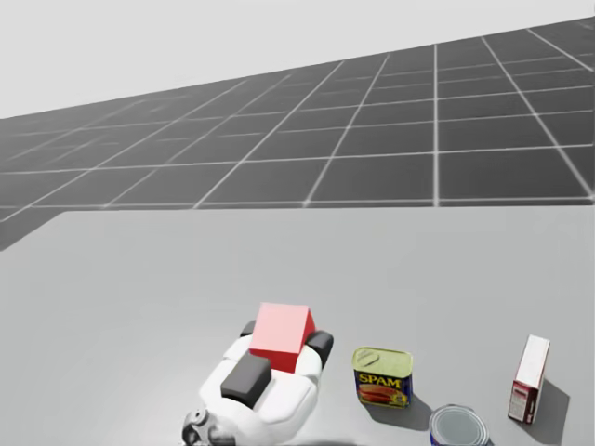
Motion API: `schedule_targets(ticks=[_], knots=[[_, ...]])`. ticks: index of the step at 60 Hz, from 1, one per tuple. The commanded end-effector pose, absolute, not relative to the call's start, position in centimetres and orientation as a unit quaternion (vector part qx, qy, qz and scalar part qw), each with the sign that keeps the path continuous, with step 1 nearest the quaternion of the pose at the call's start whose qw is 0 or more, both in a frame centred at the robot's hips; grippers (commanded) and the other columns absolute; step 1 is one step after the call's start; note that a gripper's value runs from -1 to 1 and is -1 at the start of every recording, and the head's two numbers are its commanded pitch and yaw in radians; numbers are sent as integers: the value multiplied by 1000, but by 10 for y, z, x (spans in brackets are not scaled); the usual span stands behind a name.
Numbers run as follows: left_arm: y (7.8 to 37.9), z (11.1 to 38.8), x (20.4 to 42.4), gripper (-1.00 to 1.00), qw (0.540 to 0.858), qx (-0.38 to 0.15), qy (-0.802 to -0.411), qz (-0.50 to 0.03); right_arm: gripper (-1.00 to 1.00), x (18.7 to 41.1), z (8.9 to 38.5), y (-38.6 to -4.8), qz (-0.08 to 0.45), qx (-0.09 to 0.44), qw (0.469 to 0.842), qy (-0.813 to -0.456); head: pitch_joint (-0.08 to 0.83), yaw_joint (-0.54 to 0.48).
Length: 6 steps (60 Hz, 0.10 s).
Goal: Find the red cube and pick it up.
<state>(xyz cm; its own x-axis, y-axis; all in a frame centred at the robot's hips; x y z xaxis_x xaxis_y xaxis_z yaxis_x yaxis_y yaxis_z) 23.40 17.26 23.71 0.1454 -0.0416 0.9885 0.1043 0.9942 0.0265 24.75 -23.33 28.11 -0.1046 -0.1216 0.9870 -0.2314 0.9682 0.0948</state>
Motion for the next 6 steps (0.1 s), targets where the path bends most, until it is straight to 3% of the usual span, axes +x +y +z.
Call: schedule_targets(ticks=[1, 6], knots=[[177, 301, 230, 978, 747, -28, -661, -67, -1000, 247, 281, -235, 46, 123, 657, -743, 325, 313], [179, 342, 224, 982, 709, -17, -701, -73, -1000, 247, 282, -235, 48, 127, 654, -744, 313, 311]])
